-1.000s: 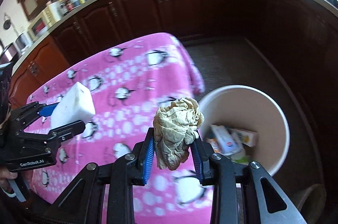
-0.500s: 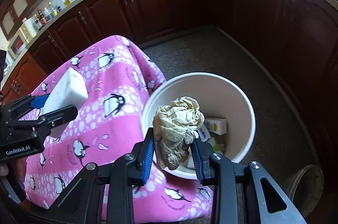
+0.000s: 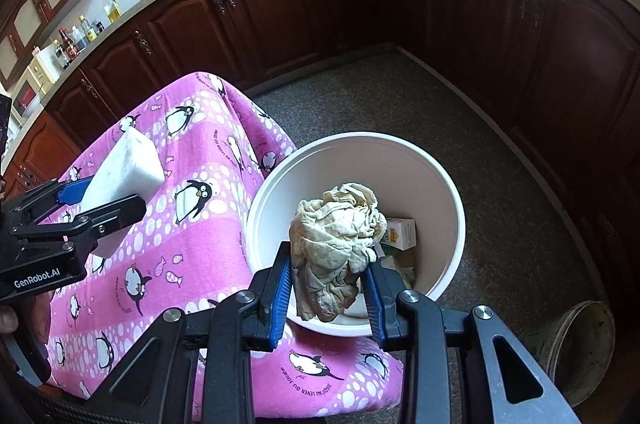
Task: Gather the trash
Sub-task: 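Carry both items over the white bucket and open both grippers to drop them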
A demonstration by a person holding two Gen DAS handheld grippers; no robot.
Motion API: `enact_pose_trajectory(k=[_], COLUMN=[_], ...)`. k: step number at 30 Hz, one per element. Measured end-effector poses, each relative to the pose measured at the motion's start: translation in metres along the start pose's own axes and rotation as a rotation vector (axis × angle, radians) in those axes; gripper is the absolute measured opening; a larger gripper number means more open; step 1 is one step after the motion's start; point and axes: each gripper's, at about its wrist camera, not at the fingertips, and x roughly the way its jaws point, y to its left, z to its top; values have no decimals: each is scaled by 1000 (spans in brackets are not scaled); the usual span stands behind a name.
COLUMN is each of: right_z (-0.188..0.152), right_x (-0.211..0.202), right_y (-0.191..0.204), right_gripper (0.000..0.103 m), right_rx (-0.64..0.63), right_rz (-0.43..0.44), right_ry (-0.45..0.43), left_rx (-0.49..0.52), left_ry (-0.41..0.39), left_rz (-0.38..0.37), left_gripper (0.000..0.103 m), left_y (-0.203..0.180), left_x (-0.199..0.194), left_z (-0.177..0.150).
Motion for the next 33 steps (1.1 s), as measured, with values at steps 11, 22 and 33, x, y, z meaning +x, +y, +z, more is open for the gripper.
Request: enact_pose_trajectory(k=[11,22,33], right_z=[-3,-3,-3], right_x=[5,14,37], right_y=[-2,-8,-18], right_gripper=[31,31,44], right_rx=[7,23,48], right_rz=[7,7,-17], right_ry=[14,34,72], left_rx=[-10,-88,-184], left_ry=[9,63,102], left_rz=[-20,-88,-166], left_gripper=[70,70,72], left_y=[-4,-1,-9], left_x=[8,32,62], left_z=[4,14,26])
